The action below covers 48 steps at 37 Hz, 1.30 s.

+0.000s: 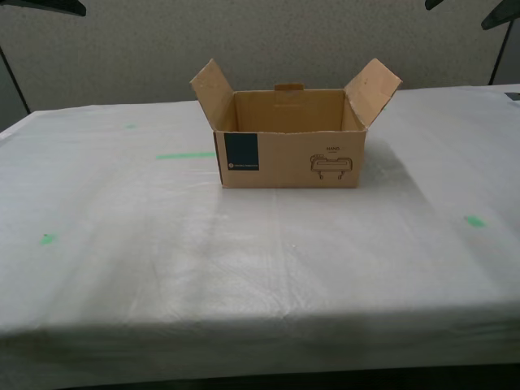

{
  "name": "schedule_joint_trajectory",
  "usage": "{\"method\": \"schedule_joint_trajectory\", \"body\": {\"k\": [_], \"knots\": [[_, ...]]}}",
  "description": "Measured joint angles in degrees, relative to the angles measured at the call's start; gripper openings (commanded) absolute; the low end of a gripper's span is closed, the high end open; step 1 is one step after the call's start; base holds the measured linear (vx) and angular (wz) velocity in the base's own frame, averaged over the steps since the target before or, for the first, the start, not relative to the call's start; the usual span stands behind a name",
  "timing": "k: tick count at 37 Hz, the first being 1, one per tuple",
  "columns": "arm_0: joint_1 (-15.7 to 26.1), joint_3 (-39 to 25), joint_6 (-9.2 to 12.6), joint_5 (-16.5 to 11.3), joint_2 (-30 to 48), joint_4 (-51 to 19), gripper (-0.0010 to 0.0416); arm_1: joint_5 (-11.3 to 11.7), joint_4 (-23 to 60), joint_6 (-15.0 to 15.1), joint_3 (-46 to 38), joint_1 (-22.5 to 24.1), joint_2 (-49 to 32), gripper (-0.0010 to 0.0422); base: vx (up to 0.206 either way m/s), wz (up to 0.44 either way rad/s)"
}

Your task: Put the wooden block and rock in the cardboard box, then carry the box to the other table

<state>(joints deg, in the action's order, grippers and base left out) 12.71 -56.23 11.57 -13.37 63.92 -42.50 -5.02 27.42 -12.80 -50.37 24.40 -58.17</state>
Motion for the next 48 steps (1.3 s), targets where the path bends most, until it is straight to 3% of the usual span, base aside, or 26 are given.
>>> {"method": "schedule_joint_trajectory", "body": {"k": [48], "knots": [[0.0, 0.0, 0.0, 0.0, 0.0, 0.0, 0.0387, 0.0, 0.0, 0.0, 0.0, 0.0, 0.0, 0.0391, 0.000, 0.000]]}}
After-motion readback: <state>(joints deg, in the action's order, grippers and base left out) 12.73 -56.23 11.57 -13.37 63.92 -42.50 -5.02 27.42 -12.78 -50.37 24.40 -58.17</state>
